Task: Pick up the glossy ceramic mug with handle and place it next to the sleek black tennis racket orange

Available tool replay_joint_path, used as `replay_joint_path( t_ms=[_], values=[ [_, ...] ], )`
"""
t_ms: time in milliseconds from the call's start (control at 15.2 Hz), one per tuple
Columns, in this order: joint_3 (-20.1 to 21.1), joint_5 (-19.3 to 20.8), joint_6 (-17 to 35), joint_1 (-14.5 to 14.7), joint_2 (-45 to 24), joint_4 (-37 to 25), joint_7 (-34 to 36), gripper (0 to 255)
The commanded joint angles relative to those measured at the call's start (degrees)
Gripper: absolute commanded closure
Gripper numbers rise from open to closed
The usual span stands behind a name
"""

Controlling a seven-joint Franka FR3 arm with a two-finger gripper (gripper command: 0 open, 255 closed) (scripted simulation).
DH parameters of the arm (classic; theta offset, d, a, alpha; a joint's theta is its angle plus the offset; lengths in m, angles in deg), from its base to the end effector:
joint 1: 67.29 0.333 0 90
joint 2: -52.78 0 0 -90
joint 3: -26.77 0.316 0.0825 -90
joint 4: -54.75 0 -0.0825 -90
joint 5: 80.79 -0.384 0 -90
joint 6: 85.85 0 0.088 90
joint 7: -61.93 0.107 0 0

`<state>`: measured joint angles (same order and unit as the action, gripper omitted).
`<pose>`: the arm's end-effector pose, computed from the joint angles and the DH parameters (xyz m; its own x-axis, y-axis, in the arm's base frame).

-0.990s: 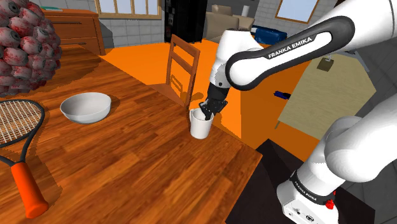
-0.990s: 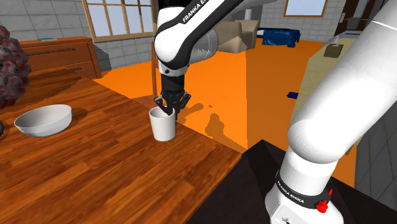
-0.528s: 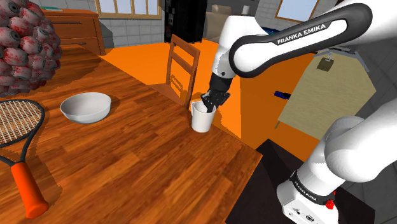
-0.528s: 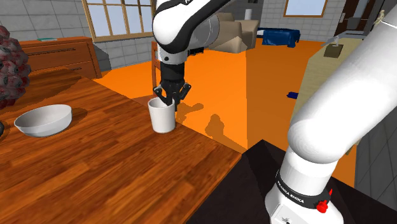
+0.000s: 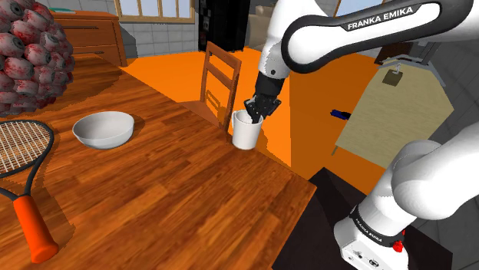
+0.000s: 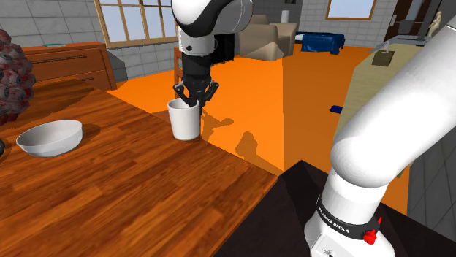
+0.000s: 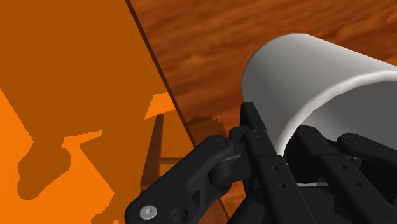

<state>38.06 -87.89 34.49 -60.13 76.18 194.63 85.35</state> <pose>0.4023 0.1433 0.4541 0.9862 -0.1599 0.0434 -0.1575 -0.9860 -0.0545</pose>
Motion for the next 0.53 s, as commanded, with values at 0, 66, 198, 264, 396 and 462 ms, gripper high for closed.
replay_joint_path(
  t_ms=[0,66,198,264,396,462],
  values=[
    [-0.11,0.04,-1.59,-0.01,0.54,-1.04,0.04,255],
    [-0.17,0.07,-2.41,-0.02,0.76,-1.64,0.06,255],
    [-0.29,0.13,-4.04,-0.05,1.17,-2.87,0.10,255],
    [-0.35,0.17,-4.85,-0.06,1.35,-3.49,0.12,255],
    [-0.47,0.24,-6.45,-0.10,1.67,-4.78,0.17,255],
    [-0.52,0.27,-7.25,-0.11,1.80,-5.44,0.19,255]
  ],
)
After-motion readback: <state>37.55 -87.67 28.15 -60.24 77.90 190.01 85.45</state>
